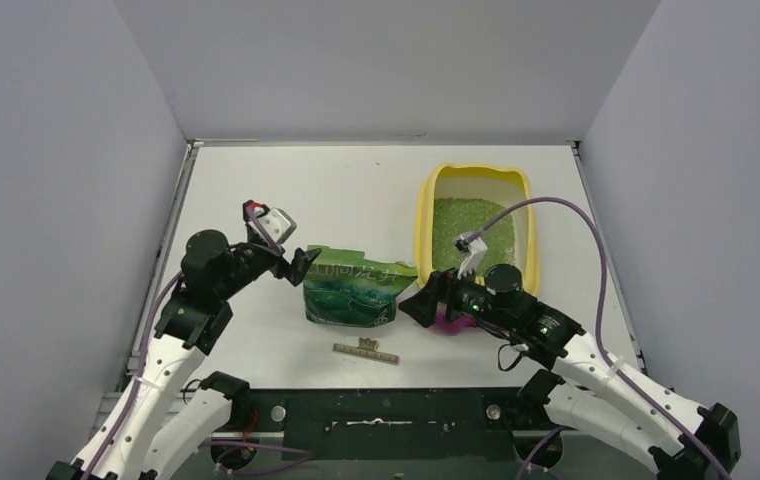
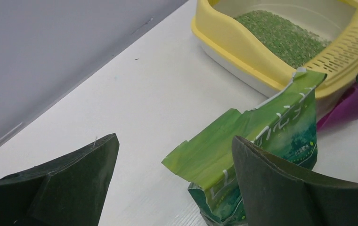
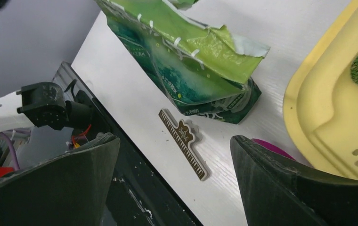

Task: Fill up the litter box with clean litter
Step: Close the cat litter bag at the center of the board, then pick up the clamp from the center of the board.

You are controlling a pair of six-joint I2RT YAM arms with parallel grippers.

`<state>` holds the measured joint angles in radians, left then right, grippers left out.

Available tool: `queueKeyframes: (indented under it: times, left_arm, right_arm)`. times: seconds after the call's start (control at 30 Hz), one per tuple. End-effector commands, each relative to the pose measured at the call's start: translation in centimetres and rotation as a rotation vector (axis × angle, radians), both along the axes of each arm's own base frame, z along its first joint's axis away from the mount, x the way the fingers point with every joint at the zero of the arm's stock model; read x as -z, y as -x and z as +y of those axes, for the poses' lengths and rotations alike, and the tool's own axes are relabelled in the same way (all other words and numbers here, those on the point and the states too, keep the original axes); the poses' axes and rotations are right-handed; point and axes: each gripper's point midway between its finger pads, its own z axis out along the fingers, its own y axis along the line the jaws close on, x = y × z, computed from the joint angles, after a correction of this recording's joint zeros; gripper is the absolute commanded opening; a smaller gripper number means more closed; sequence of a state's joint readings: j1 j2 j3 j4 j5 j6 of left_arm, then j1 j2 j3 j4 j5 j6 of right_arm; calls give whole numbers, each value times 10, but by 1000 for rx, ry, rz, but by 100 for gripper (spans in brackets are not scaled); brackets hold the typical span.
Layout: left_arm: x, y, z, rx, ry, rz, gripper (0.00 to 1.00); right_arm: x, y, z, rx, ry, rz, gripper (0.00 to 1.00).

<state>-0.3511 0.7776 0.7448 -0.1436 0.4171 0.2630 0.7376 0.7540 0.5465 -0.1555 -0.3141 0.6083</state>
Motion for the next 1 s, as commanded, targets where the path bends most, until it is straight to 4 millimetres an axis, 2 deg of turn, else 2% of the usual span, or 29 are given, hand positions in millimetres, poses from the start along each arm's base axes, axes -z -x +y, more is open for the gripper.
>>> queueKeyframes:
  times: [0.0,0.17,0.33,0.43,0.57,0.7,0.97]
  left_arm:
    - [-23,-4,30,-231,142,18,88]
    - [-13,21,61,-395,205,111,89]
    - [11,44,86,-504,216,137,89]
    - [23,52,91,-516,218,143,89]
    - [18,56,96,-545,235,158,89]
    - [19,61,97,-550,208,190,89]
    - [13,66,101,-553,232,148,90]
  right_arm:
    - [2,6,22,-35,33,14,89]
    - [30,23,41,-41,274,-117,88]
    - [45,22,54,47,403,-212,80]
    - [63,20,63,91,391,-197,81]
    - [82,28,90,49,339,-168,76]
    - [94,32,107,32,360,-153,74]
    - [117,36,122,81,376,-127,67]
